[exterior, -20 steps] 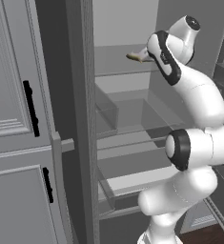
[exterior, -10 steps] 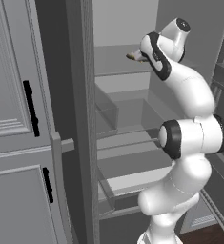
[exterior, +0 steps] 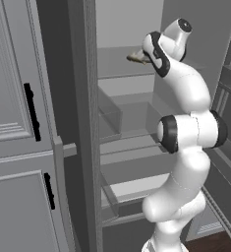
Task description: Place one mushroom and one fish in each tupperware on the nearby counter, to pack two identical lunches.
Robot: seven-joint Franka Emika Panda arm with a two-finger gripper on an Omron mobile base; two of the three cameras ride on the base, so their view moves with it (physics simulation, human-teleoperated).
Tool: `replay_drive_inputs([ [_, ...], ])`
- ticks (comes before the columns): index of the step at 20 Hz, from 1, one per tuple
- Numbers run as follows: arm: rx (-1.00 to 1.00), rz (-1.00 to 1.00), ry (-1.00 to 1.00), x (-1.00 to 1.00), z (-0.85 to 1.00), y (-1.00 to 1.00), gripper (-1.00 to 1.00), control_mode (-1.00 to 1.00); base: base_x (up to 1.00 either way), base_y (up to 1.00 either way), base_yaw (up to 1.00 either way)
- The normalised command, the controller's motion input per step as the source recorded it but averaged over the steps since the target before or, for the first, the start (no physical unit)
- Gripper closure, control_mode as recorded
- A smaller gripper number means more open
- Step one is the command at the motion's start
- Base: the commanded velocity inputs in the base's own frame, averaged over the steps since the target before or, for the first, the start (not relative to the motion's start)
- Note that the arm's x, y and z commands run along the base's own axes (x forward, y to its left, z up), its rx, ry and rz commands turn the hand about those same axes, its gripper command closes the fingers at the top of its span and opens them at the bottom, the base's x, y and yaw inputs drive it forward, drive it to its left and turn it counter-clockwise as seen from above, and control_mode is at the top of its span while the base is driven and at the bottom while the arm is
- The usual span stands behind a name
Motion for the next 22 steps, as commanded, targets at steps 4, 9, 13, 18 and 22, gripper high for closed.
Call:
replay_drive_inputs([
  [4, -0.01, 0.0, 0.0, 0.05, -0.14, -0.11, -1.0, -1.0, 0.0, 0.0, 0.0],
  [9, -0.06, 0.01, 0.05, 0.0, -0.44, 0.02, -1.0, -1.0, 0.0, 0.0, 0.0],
  [13, -0.12, 0.04, 0.07, 0.0, -0.54, 0.41, -1.0, -1.0, 0.0, 0.0, 0.0],
  [18, -0.06, 0.03, 0.07, 0.0, -0.42, 0.33, 1.0, -1.0, 0.0, 0.0, 0.0],
  [22, 0.0, 0.0, 0.01, -0.5, -0.11, 0.0, 1.0, -1.0, 0.0, 0.0, 0.0],
])
